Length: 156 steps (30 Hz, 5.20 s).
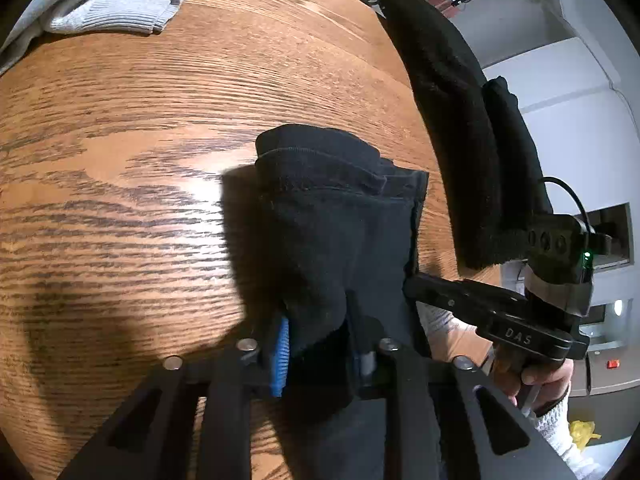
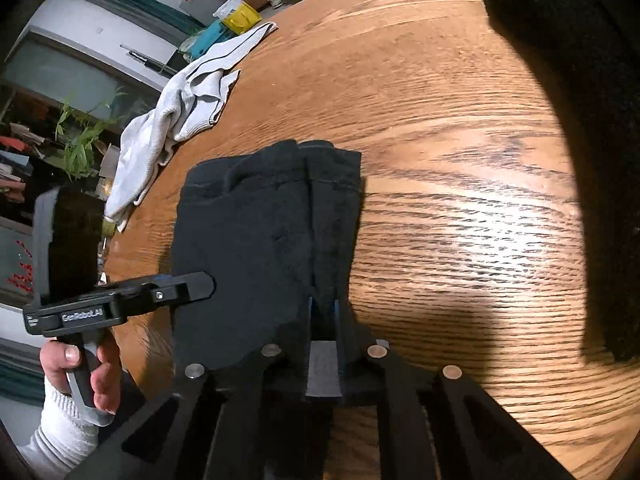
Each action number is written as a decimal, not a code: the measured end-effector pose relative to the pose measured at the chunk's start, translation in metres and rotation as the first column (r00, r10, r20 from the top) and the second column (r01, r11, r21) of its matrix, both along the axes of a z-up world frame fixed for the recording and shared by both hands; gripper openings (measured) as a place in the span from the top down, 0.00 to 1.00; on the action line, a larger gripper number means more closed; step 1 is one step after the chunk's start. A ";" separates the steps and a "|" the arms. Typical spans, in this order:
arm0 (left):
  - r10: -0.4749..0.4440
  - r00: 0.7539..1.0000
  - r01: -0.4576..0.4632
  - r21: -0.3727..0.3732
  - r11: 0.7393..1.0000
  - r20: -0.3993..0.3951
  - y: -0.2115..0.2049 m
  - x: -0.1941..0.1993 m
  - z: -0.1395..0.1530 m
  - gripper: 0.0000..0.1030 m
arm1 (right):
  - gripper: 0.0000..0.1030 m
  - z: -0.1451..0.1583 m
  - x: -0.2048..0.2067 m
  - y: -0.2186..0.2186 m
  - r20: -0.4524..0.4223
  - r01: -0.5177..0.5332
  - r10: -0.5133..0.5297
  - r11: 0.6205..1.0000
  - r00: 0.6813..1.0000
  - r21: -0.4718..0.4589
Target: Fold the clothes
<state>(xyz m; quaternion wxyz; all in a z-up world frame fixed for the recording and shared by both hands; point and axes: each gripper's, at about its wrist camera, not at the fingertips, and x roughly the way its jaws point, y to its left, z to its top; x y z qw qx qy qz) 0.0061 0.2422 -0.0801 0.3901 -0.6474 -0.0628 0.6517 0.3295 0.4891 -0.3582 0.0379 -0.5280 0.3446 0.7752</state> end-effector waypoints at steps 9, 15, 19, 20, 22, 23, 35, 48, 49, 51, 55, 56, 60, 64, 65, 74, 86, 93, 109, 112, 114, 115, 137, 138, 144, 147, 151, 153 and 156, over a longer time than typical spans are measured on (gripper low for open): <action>0.044 0.995 -0.050 -0.063 0.997 -0.086 0.011 -0.027 0.003 0.72 | 1.00 0.003 0.007 0.001 0.026 0.000 -0.002 0.998 1.000 0.070; 0.031 0.997 -0.036 -0.075 0.996 -0.073 0.016 -0.024 0.005 0.66 | 1.00 0.006 0.004 -0.003 0.039 -0.017 0.013 0.995 0.999 0.099; 0.060 0.994 -0.068 -0.094 0.993 -0.087 0.019 -0.027 0.006 0.46 | 0.99 0.008 0.001 -0.006 0.049 -0.031 0.026 0.993 0.998 0.117; 0.045 0.995 -0.054 -0.089 0.995 -0.093 0.020 -0.027 0.007 0.56 | 0.98 0.009 0.001 -0.007 0.050 -0.036 0.030 0.992 0.998 0.123; 0.020 0.997 -0.025 -0.061 0.998 -0.076 0.023 -0.026 0.007 0.76 | 0.97 0.009 -0.001 -0.009 0.051 -0.043 0.036 0.991 0.998 0.130; 0.016 0.996 -0.022 -0.065 0.998 -0.083 0.024 -0.026 0.008 0.76 | 0.96 0.010 -0.001 -0.008 0.051 -0.042 0.036 0.991 0.998 0.129; 0.091 0.986 -0.100 -0.065 0.993 -0.137 0.019 -0.043 0.021 0.94 | 0.58 0.048 -0.007 0.000 -0.041 0.018 -0.012 0.990 0.999 0.143; 0.140 0.987 -0.144 -0.055 0.988 -0.078 0.001 -0.050 0.014 0.33 | 0.67 0.022 -0.062 0.002 0.032 0.017 -0.024 0.984 0.999 0.180; 0.138 0.988 -0.143 -0.055 0.988 -0.073 -0.001 -0.050 0.013 0.33 | 0.71 0.022 -0.061 0.003 0.032 0.020 -0.026 0.983 0.999 0.181; 0.149 0.987 -0.152 -0.048 0.987 -0.058 -0.006 -0.053 0.012 0.33 | 0.77 0.022 -0.057 0.007 0.033 0.024 -0.030 0.983 0.999 0.182; 0.180 0.983 -0.182 -0.045 0.982 -0.044 -0.013 -0.056 0.012 0.33 | 0.66 0.040 -0.038 0.015 -0.029 0.085 -0.081 0.981 0.996 0.175; 0.188 0.981 -0.190 -0.046 0.981 -0.042 -0.014 -0.057 0.013 0.33 | 0.60 0.048 -0.034 0.016 -0.053 0.097 -0.088 0.977 0.995 0.189; 0.196 0.980 -0.197 -0.047 0.979 -0.031 -0.013 -0.056 0.011 0.32 | 0.59 0.058 -0.032 0.015 -0.088 0.095 -0.079 0.976 0.993 0.195; 0.178 0.983 -0.180 -0.048 0.982 -0.042 -0.007 -0.052 0.010 0.32 | 0.63 0.048 -0.047 0.007 -0.071 0.061 -0.048 0.981 0.996 0.184; 0.174 0.984 -0.176 -0.048 0.983 -0.048 -0.006 -0.051 0.010 0.32 | 0.70 0.044 -0.053 0.005 -0.064 0.046 -0.035 0.982 0.997 0.183; 0.155 0.988 -0.155 -0.027 0.988 0.013 -0.007 -0.046 0.008 0.32 | 0.60 0.039 -0.041 0.020 -0.007 0.078 -0.078 0.984 0.997 0.162; 0.058 0.998 -0.060 -0.047 0.997 -0.037 0.027 -0.035 0.005 0.65 | 0.79 0.013 -0.049 0.017 0.038 0.058 -0.059 0.998 0.998 0.027; 0.195 0.965 -0.200 -0.010 0.980 -0.174 0.007 -0.071 0.032 0.53 | 0.61 0.041 -0.074 0.014 -0.089 0.082 -0.070 0.987 0.994 0.137; 0.038 0.994 -0.051 -0.121 0.991 -0.107 0.018 -0.015 0.016 0.67 | 0.88 0.024 -0.049 -0.032 0.058 -0.052 0.043 0.983 0.997 0.178; 0.085 0.994 -0.095 -0.141 0.985 -0.073 0.008 -0.012 0.014 0.44 | 0.56 0.020 -0.037 -0.026 0.063 -0.028 0.022 0.995 0.998 0.097; 0.088 0.994 -0.096 -0.147 0.984 -0.061 0.001 -0.005 0.012 0.32 | 0.52 0.021 -0.022 -0.027 0.044 -0.016 0.014 0.999 0.999 0.036; 0.077 0.995 -0.086 -0.143 0.986 -0.065 0.000 -0.001 0.013 0.31 | 0.52 0.021 -0.014 -0.029 0.039 -0.022 0.021 1.000 0.999 0.020; -0.013 1.000 0.011 -0.110 0.994 -0.011 0.001 0.044 0.007 0.62 | 0.39 0.015 0.049 -0.055 0.037 0.015 -0.015 1.000 0.999 0.012; 0.025 1.000 -0.023 -0.110 0.994 0.018 -0.003 0.043 0.003 0.56 | 0.39 0.015 0.050 -0.056 0.037 0.018 -0.018 1.000 0.999 0.010; 0.012 0.999 -0.010 -0.094 0.996 0.030 -0.001 0.078 -0.001 0.35 | 0.39 0.014 0.063 -0.067 0.035 0.007 -0.007 1.000 0.999 0.003; -0.033 0.999 0.029 -0.114 0.993 -0.030 0.005 0.096 -0.004 0.62 | 0.43 0.015 0.066 -0.072 0.034 -0.008 0.007 0.999 0.999 0.031; -0.010 1.000 0.010 -0.076 0.997 0.005 -0.002 0.097 -0.009 0.71 | 0.58 0.013 0.070 -0.074 0.039 -0.023 0.022 1.000 0.999 0.013; 0.055 0.998 -0.053 -0.076 0.996 0.027 -0.007 0.101 -0.017 0.57 | 0.53 0.012 0.074 -0.073 0.036 -0.004 0.005 1.000 0.999 -0.014; 0.100 0.994 -0.097 -0.068 0.993 0.033 -0.013 0.119 -0.022 0.37 | 0.39 0.012 0.085 -0.070 0.035 0.032 -0.030 0.999 0.999 -0.044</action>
